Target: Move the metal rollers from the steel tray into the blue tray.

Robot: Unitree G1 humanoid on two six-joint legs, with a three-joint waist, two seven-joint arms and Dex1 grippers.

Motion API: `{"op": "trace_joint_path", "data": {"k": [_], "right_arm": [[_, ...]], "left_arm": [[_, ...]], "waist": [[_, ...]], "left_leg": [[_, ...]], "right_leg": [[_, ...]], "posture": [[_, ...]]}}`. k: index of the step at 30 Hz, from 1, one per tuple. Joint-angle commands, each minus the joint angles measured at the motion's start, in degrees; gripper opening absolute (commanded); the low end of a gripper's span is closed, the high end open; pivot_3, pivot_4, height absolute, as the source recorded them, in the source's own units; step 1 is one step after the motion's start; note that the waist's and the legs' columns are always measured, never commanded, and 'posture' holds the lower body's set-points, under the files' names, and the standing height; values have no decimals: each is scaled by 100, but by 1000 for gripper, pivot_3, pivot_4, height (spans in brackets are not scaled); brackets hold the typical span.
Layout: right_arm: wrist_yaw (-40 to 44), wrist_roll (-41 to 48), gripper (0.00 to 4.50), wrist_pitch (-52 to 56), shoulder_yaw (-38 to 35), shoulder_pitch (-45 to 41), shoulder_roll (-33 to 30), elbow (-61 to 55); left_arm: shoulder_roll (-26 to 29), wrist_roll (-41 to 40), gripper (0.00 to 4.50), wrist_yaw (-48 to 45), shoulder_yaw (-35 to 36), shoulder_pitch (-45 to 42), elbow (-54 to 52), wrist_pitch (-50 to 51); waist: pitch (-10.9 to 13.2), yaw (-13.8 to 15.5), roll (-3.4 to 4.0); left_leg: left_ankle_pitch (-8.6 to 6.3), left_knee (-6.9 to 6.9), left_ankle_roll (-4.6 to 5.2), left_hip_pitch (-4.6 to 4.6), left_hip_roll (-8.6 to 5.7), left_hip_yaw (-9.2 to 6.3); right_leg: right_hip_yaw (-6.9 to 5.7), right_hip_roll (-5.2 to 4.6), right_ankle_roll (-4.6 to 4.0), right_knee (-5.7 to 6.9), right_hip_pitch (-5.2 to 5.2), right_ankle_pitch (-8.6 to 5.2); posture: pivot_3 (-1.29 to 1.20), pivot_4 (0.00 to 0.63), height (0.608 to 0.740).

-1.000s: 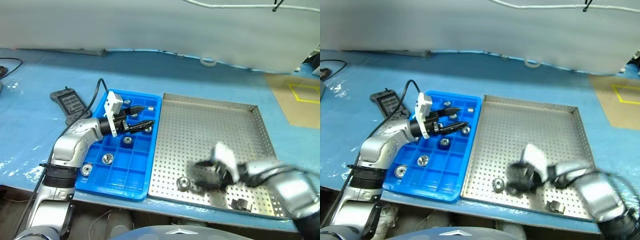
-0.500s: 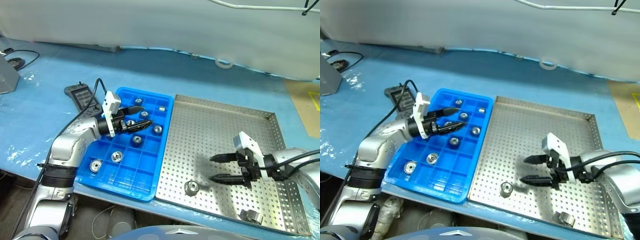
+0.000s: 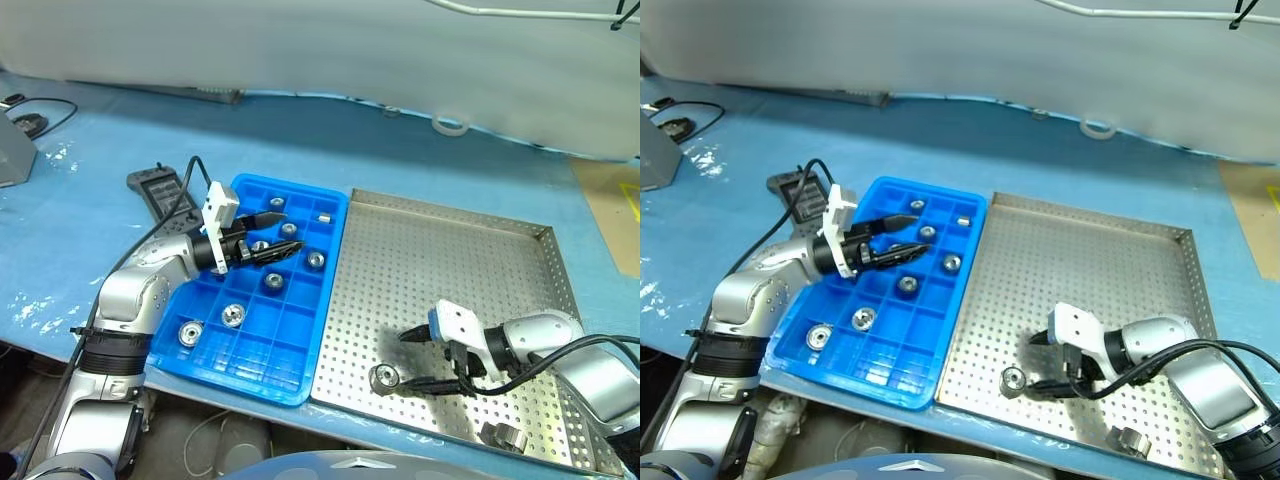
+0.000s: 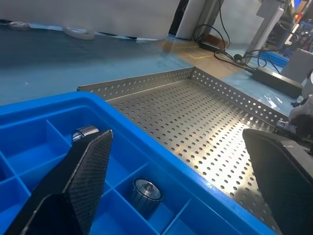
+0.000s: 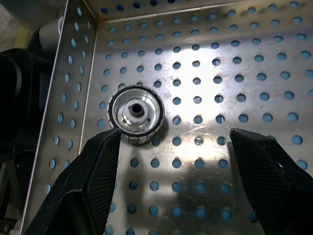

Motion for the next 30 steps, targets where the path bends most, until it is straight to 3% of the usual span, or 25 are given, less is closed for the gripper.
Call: {"op": "trace_joint_path", "data": {"k": [1,8,18,30], "right_arm": [[279,-167,3732,-429,132,98,-135,286],[49,-252,3732,-145,426,-288,263,13],[-244,335,3732,1192,522,-658,461,-1517],[-234,-290,3732,292,814,-738,359,-446]], "left_arm": [[93,-147,4500,-60,127,-22,-241,30],[184,-369,4500,-244,140,-23,-535,83],[236,-308,4500,-213,182,-313,-152,175],[319,-383,4500,-168,356,-373,-217,123]], "waist": [[-1,-5,-1],[2,-19,3],[2,-20,4],[0,-20,1]], "left_leg": [[-3,3,5,1,0,0],[-27,-4,2,69,5,1],[-7,-4,4,60,4,1],[-12,-4,-23,57,4,1]], "right_leg": [[0,-1,-1,-2,3,0],[0,0,-1,-8,70,-2],[1,3,-2,-3,62,-1],[2,3,-1,-1,58,-1]], "posture": [[-54,150,740],[-86,150,740],[-75,150,740],[-69,150,740]]}}
